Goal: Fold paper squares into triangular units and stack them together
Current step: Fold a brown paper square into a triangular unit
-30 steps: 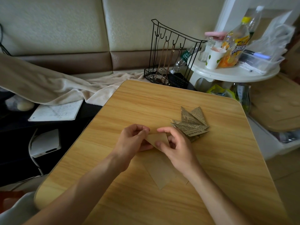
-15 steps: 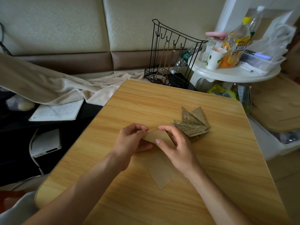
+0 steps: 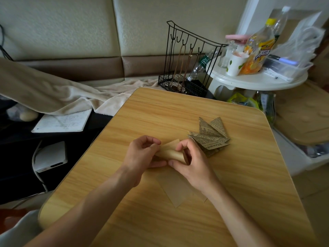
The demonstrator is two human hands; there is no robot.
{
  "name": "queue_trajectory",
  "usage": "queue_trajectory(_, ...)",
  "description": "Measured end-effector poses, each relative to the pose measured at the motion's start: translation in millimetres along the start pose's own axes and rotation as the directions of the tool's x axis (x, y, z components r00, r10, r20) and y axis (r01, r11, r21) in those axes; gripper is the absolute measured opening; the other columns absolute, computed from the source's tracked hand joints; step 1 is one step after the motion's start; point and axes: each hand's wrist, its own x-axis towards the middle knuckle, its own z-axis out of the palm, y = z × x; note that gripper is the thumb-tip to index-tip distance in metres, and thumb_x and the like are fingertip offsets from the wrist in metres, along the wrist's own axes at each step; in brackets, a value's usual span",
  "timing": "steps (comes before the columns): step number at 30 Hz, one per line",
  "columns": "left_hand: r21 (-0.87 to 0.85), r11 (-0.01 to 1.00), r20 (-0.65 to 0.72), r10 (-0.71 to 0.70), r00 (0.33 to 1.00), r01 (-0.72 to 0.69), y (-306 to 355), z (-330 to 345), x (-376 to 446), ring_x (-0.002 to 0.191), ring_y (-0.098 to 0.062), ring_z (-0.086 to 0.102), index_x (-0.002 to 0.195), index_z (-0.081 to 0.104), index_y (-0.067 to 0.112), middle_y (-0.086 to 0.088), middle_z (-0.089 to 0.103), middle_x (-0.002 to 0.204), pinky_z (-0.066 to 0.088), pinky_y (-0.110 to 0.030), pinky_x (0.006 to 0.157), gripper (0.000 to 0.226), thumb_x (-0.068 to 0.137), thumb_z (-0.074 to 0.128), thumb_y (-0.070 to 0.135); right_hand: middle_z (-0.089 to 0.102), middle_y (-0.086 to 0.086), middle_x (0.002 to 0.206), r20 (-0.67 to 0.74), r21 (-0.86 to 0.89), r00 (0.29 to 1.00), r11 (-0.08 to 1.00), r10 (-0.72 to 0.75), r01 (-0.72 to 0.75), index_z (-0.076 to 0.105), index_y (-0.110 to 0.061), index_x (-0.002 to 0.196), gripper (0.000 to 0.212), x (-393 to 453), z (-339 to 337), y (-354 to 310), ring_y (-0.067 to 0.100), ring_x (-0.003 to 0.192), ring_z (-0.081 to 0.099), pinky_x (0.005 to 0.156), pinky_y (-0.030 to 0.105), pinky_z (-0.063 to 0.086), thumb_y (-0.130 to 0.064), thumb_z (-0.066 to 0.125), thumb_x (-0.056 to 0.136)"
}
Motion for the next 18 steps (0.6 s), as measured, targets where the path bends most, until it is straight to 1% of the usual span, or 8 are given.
queue_trajectory(2, 0.006, 1.0, -0.004, 0.008, 1.0, -0.008, -0.5, -0.3, -0.1, 0.078, -0.02, 0.063, 0.099, 0.07, 0.004, -0.011, 0.057, 0.089, 0.062, -0.032, 0.063, 0.009, 0.095, 0.063, 0.0, 0.06, 0.002, 0.096, 0.015, 0.007, 1.0, 1.0, -0.008, 0.008, 0.055, -0.022, 0.096, 0.037, -0.6, -1.0, -1.7, 0.022, 0.088, 0.057, 0.082, 0.045, 0.048, -0.014, 0.086, 0.079)
queue_trajectory(4, 0.006, 1.0, -0.012, 0.01, 1.0, -0.01, -0.4, -0.3, 0.4, 0.082, -0.022, 0.064, 0.1, 0.07, 0.004, -0.013, 0.058, 0.092, 0.062, -0.032, 0.064, 0.009, 0.096, 0.063, 0.0, 0.061, 0.004, 0.1, 0.035, 0.014, 0.999, 1.0, -0.023, 0.023, 0.058, -0.016, 0.096, 0.033, 0.0, -2.4, -3.8, 0.023, 0.092, 0.058, 0.084, 0.044, 0.048, -0.011, 0.086, 0.079)
queue_trajectory(7, 0.001, 1.0, -0.01, 0.009, 1.0, -0.009, 0.0, 0.1, 0.7, 0.086, -0.024, 0.065, 0.101, 0.069, 0.003, -0.014, 0.06, 0.096, 0.062, -0.032, 0.065, 0.008, 0.096, 0.064, 0.001, 0.059, -0.002, 0.101, 0.052, -0.001, 0.995, 0.997, -0.08, 0.08, 0.061, -0.017, 0.093, 0.023, 0.7, -2.8, -4.8, 0.016, 0.095, 0.057, 0.085, 0.033, 0.045, -0.017, 0.08, 0.08)
queue_trajectory(8, -0.005, 1.0, -0.002, 0.01, 1.0, -0.01, -0.2, 0.6, 0.5, 0.085, -0.023, 0.065, 0.101, 0.069, 0.003, -0.014, 0.06, 0.097, 0.063, -0.031, 0.066, 0.007, 0.097, 0.064, 0.002, 0.061, -0.002, 0.103, 0.055, 0.005, 0.995, 0.997, -0.08, 0.08, 0.065, -0.017, 0.097, 0.019, 0.8, -2.6, -4.7, 0.016, 0.098, 0.059, 0.088, 0.035, 0.046, -0.019, 0.078, 0.082)
queue_trajectory(10, -0.028, 1.0, 0.014, 0.009, 1.0, -0.009, -0.2, 2.7, -0.1, 0.085, -0.024, 0.065, 0.101, 0.069, 0.001, -0.014, 0.059, 0.097, 0.063, -0.033, 0.068, 0.007, 0.097, 0.065, 0.005, 0.069, 0.001, 0.106, 0.043, 0.022, 0.997, 0.998, -0.06, 0.059, 0.071, -0.015, 0.106, 0.017, 1.0, -1.9, -3.4, 0.021, 0.103, 0.065, 0.093, 0.045, 0.051, -0.018, 0.073, 0.09)
queue_trajectory(12, -0.07, 0.997, 0.014, -0.012, 1.0, 0.013, 1.0, 5.0, 0.0, 0.087, -0.028, 0.065, 0.101, 0.069, -0.001, -0.015, 0.059, 0.099, 0.064, -0.037, 0.071, 0.013, 0.099, 0.063, 0.01, 0.073, 0.002, 0.098, 0.009, 0.033, 0.999, 0.999, -0.036, 0.036, 0.072, -0.014, 0.1, 0.009, 0.9, -1.2, -1.7, 0.022, 0.097, 0.068, 0.09, 0.05, 0.052, -0.017, 0.068, 0.093)
queue_trajectory(15, -0.155, 0.985, 0.014, -0.074, 0.997, 0.076, 5.0, 5.4, 0.5, 0.084, -0.035, 0.068, 0.101, 0.069, -0.003, -0.017, 0.058, 0.101, 0.064, -0.043, 0.075, 0.022, 0.1, 0.051, 0.01, 0.071, 0.002, 0.083, -0.028, 0.036, 1.0, 0.999, 0.008, -0.006, 0.068, -0.012, 0.088, 0.013, 0.5, -1.5, -0.1, 0.024, 0.084, 0.068, 0.082, 0.053, 0.052, -0.024, 0.062, 0.092)
queue_trajectory(18, -0.168, 0.981, 0.039, -0.092, 0.995, 0.097, 6.1, 3.6, 0.2, 0.083, -0.033, 0.068, 0.103, 0.066, -0.005, -0.018, 0.058, 0.101, 0.064, -0.042, 0.078, 0.02, 0.101, 0.048, 0.003, 0.072, 0.004, 0.085, -0.018, 0.089, 0.999, 0.995, 0.045, -0.043, 0.07, -0.008, 0.094, 0.018, 0.6, -1.2, 0.0, 0.018, 0.082, 0.072, 0.082, 0.047, 0.057, -0.024, 0.061, 0.092)
